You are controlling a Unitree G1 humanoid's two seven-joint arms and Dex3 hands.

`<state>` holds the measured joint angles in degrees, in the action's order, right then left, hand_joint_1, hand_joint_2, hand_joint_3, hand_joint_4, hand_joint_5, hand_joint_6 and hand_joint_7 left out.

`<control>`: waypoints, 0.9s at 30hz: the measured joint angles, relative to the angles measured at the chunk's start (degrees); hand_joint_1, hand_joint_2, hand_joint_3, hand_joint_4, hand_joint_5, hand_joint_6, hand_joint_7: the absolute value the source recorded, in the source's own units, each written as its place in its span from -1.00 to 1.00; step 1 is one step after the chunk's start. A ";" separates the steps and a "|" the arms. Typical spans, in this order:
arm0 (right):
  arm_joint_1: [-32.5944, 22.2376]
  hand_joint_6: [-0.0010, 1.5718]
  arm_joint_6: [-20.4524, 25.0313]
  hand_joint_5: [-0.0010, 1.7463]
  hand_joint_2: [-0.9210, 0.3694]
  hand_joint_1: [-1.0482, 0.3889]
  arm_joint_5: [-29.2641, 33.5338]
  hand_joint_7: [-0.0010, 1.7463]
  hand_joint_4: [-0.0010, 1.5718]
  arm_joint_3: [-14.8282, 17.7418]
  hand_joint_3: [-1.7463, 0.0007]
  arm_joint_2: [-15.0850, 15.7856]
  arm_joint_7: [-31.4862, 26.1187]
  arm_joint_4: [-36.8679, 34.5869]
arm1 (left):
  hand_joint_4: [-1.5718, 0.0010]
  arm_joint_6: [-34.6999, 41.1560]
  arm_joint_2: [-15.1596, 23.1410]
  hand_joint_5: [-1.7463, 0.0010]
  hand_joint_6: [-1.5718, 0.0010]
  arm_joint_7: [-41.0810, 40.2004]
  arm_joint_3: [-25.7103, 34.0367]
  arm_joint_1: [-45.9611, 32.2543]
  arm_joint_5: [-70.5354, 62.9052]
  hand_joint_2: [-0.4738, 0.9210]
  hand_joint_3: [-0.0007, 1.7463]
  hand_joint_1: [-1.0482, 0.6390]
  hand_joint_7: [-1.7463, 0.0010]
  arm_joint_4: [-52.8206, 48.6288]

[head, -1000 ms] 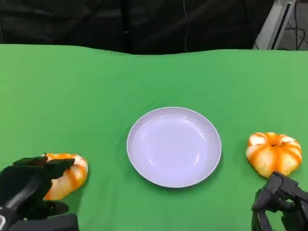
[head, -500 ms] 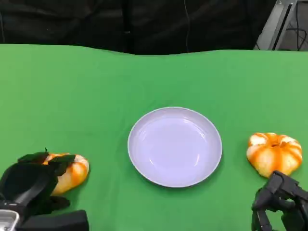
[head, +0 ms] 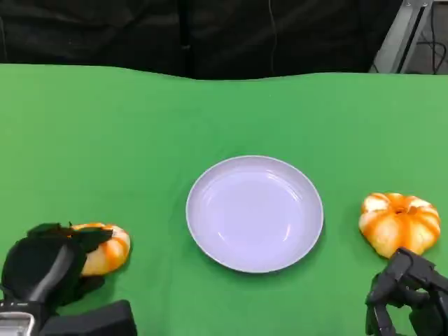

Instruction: Grasp the bread from the table and place it into the plate.

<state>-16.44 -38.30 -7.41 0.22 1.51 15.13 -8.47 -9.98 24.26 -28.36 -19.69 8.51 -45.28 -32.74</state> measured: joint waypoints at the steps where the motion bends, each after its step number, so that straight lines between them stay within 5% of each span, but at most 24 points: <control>1: 0.00 -0.03 0.01 1.00 -0.34 0.26 0.00 0.83 0.10 -0.03 -0.51 0.00 -0.02 0.01 | 0.27 0.00 0.01 -0.98 0.36 -0.09 0.01 0.16 0.19 1.00 -0.77 0.07 -0.91 0.00; 27: 0.04 -0.02 -0.06 1.00 -0.34 0.25 0.00 0.81 0.11 -0.18 -0.51 0.02 -0.05 0.01 | 0.29 -0.63 0.39 -1.00 0.41 4.09 3.66 -2.58 5.20 1.00 -0.81 0.16 -1.00 10.06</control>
<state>-16.40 -38.36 -7.41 0.04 1.53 15.07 -8.46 -10.61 24.65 -24.27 -16.03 5.93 -40.08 -22.68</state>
